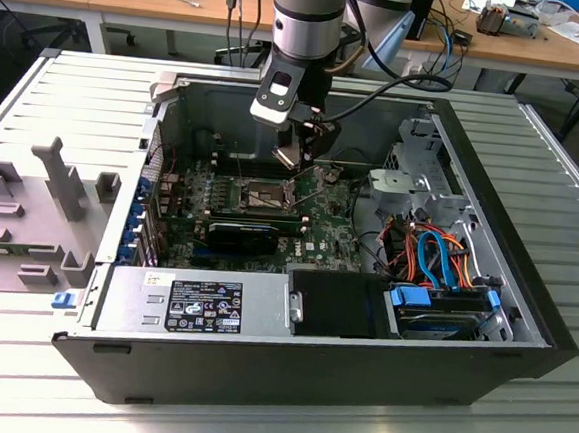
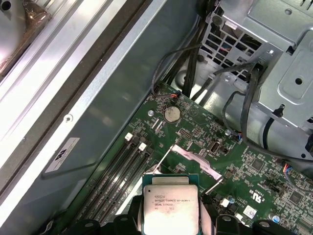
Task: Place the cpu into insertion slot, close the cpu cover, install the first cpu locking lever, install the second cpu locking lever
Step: 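Place the cpu into insertion slot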
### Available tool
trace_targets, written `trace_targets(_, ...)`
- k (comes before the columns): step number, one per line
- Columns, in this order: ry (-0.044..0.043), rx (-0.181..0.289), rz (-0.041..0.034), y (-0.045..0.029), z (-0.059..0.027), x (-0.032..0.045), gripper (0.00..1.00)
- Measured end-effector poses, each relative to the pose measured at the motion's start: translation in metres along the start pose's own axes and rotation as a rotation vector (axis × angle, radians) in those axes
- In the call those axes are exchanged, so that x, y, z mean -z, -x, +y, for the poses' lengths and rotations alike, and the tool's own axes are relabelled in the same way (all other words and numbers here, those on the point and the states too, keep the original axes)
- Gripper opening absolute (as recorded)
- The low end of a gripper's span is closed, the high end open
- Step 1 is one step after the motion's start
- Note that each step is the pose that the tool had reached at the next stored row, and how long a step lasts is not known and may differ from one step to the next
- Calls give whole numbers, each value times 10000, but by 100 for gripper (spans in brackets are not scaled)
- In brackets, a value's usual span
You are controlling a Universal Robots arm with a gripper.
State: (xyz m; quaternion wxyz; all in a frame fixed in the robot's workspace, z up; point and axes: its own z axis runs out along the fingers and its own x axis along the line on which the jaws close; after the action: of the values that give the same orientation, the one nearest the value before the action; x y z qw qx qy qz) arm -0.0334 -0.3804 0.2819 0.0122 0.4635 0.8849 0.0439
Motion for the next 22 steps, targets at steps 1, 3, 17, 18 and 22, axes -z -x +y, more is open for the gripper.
trace_targets(1,0,-4,0,0,0,0,55)
trace_targets(3,1,-17,-1,0,0,-1,55)
trace_targets(17,2,-112,-10,0,0,-4,55)
trace_targets(18,3,-123,-11,0,0,-4,55)
trace_targets(22,2,-144,-13,0,0,-4,55)
